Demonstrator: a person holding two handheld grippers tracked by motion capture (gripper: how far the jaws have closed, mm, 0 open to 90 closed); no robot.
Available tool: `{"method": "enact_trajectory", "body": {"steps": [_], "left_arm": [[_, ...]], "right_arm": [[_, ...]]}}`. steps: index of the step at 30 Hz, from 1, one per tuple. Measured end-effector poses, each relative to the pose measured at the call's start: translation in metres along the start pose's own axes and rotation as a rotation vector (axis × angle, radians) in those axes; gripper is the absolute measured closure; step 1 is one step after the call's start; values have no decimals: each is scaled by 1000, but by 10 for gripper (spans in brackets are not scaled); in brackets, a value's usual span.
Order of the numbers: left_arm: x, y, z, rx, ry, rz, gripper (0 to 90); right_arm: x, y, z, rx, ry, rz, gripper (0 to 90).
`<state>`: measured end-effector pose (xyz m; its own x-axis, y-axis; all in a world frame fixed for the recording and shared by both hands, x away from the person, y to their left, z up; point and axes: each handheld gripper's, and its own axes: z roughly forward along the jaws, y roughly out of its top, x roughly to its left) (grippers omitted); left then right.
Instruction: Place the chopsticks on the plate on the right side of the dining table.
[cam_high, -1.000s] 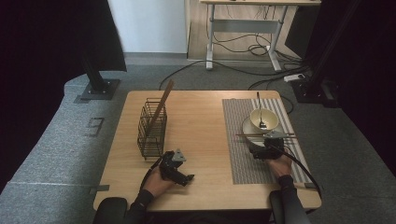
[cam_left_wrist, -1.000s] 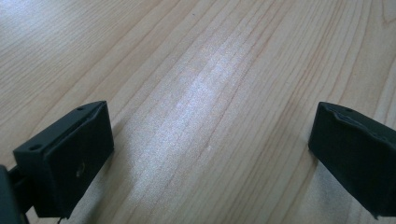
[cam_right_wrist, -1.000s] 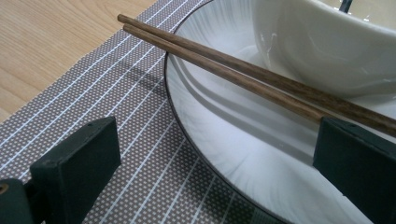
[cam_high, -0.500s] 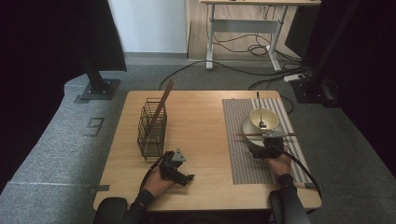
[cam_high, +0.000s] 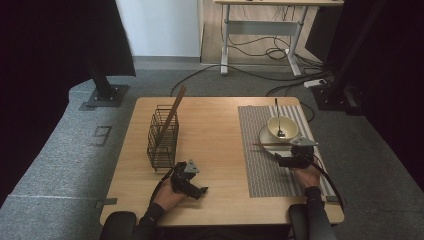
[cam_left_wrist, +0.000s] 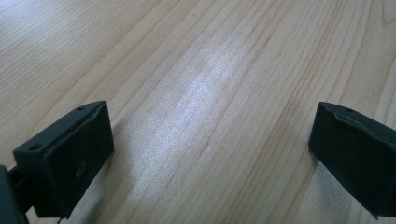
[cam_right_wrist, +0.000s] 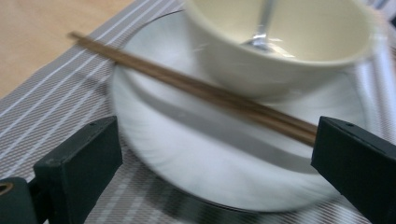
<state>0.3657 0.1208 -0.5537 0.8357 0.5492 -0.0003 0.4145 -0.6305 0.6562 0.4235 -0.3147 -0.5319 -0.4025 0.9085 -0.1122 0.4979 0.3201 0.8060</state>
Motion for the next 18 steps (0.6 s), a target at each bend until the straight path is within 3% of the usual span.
{"method": "enact_trajectory", "body": {"steps": [4,8,18], "left_arm": [[0,0,0,0,0,0,0],[0,0,0,-2,0,-2,0],[0,0,0,0,0,0,0]], "right_arm": [[-18,-3,-7,-20,-67,47,13],[-32,-8,-10,-30,-142,62,0],[-58,-23,-10,-40,-185,141,0]]}}
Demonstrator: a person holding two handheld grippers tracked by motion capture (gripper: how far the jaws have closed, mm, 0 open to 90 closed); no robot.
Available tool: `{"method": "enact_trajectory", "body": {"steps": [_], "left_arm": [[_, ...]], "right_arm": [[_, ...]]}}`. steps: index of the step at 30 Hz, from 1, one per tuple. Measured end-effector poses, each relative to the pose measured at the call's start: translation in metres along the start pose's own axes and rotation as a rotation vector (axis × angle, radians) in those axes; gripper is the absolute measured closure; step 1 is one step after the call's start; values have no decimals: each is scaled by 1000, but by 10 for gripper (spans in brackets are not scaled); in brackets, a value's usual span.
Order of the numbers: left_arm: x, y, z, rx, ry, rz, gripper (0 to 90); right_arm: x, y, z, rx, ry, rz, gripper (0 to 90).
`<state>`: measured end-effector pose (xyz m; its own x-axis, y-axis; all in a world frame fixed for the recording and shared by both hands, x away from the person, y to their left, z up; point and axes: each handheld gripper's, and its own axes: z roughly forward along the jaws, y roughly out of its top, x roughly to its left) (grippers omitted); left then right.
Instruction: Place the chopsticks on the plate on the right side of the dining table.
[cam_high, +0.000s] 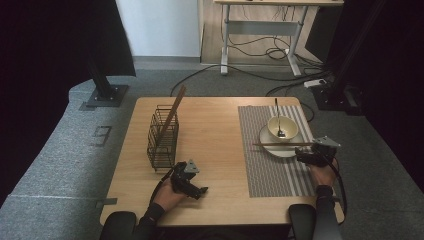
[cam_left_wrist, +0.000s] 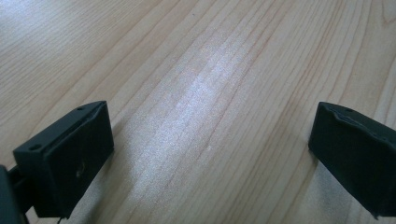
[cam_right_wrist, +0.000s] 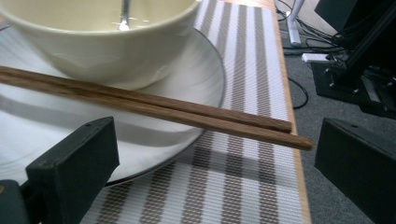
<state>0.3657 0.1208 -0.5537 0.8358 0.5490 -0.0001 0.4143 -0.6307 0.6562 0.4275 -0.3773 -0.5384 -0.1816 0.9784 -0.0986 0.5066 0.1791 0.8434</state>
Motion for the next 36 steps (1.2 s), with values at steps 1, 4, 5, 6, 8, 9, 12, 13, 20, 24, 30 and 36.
{"method": "enact_trajectory", "body": {"steps": [1,4,5,6,8,9,12,13,20,24,30,36], "left_arm": [[0,0,0,0,0,0,0],[0,0,0,-2,0,-2,0],[0,0,0,-2,0,-2,0],[0,0,0,0,0,0,0],[0,0,0,-2,0,-2,0],[0,0,0,-2,0,-2,0],[0,0,0,-2,0,-2,0],[0,0,0,-2,0,-2,0],[0,0,0,-2,0,-2,0],[0,0,0,-2,0,-2,0],[0,0,0,0,0,0,0],[0,0,0,-2,0,-2,0]], "right_arm": [[-2,-1,1,-1,-1,7,0],[-7,-3,3,-4,-4,30,0],[-8,-3,4,-4,-2,32,0],[-9,-4,5,-4,3,43,0],[-12,-5,7,1,12,53,0],[-12,-6,9,11,18,57,0],[-13,-7,10,16,31,65,3],[-13,-7,11,16,32,65,6],[-13,-7,12,17,50,67,33],[-12,-7,12,19,52,66,38],[-16,-6,14,20,21,78,4],[-19,-6,18,24,33,87,22]]}}
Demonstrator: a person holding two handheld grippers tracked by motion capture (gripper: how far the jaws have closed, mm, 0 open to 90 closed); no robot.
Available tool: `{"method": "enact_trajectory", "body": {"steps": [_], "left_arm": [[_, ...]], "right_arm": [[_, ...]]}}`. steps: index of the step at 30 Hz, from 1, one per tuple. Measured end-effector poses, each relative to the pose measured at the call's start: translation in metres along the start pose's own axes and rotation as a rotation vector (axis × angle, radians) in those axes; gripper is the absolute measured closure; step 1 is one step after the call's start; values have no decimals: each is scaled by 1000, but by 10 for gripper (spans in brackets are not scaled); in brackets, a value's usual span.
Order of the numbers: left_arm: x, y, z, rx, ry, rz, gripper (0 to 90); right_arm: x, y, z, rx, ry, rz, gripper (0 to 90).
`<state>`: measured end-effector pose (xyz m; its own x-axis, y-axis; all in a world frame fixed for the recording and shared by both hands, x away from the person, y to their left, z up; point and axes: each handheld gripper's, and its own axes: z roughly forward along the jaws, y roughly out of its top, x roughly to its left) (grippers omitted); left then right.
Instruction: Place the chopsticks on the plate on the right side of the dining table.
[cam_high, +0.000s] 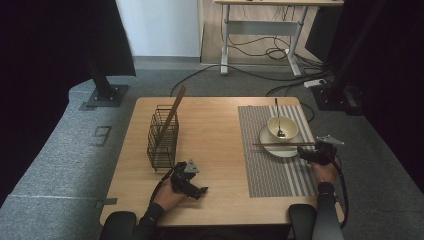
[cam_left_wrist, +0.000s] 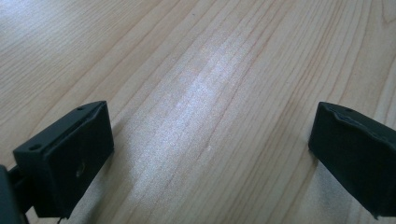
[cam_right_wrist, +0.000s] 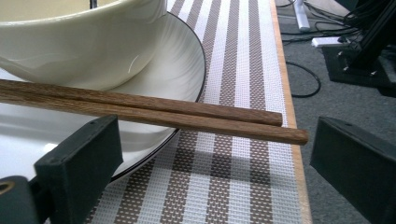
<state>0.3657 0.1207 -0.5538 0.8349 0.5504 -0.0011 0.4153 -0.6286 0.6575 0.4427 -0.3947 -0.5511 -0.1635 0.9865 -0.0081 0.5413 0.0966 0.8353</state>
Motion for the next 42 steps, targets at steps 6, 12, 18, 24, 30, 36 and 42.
{"method": "enact_trajectory", "body": {"steps": [6,12,18,24,30,36,42], "left_arm": [[0,0,0,2,0,2,0],[0,0,0,2,-1,2,0],[0,0,0,2,0,2,0],[0,0,0,0,0,0,0],[0,0,0,0,0,0,0],[0,0,0,0,0,0,0],[0,0,0,1,-1,2,0]], "right_arm": [[0,0,0,1,11,1,39],[3,0,-1,7,20,-11,47],[6,0,0,13,24,-23,48],[8,1,0,16,26,-30,49],[8,1,0,18,23,-33,47],[10,5,-10,10,20,-50,24],[18,7,-25,16,57,-80,0]]}}
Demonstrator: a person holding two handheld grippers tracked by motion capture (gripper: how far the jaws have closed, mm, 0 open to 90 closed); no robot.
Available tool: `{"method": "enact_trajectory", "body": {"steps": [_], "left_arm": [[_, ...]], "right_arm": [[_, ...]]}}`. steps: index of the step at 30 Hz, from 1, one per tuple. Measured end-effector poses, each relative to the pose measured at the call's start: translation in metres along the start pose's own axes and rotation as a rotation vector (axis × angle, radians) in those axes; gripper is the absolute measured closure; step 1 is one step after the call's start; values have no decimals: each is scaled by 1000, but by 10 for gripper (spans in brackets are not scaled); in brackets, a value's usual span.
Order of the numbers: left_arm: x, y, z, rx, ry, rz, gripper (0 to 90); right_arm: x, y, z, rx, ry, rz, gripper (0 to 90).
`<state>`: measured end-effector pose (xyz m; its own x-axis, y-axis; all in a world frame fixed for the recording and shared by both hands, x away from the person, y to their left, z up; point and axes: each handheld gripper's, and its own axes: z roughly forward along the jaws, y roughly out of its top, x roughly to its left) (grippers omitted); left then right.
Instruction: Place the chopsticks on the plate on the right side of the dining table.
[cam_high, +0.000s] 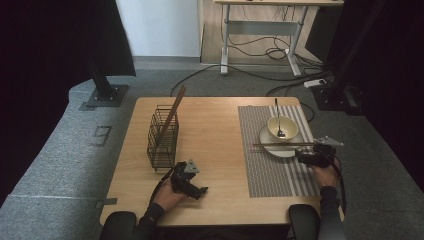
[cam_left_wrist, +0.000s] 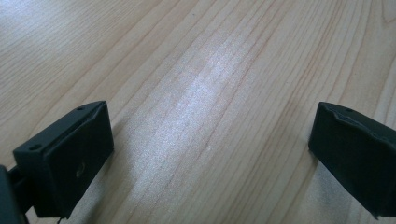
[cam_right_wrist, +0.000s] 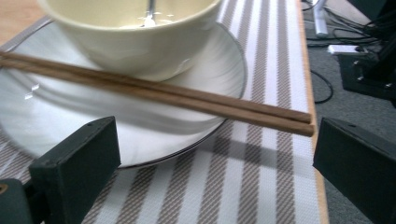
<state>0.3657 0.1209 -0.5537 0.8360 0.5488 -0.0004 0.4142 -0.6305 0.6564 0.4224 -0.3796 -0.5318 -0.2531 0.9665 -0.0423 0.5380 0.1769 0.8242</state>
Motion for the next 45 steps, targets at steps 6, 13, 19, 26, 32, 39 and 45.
{"method": "enact_trajectory", "body": {"steps": [6,13,19,26,32,39,45], "left_arm": [[0,0,0,0,0,0,0],[0,0,0,0,0,0,0],[0,0,0,0,0,0,0],[0,0,0,0,0,0,0],[0,0,0,0,0,1,0],[0,0,0,0,0,1,0],[0,0,0,-1,0,1,0]], "right_arm": [[13,0,-11,31,14,-53,0],[28,-1,-32,34,36,-83,0],[40,-5,-55,28,65,-90,0],[53,-10,-73,40,91,-79,0],[74,-7,-72,50,142,-112,0],[105,7,-58,48,216,-170,0],[129,15,-40,68,272,-197,0]]}}
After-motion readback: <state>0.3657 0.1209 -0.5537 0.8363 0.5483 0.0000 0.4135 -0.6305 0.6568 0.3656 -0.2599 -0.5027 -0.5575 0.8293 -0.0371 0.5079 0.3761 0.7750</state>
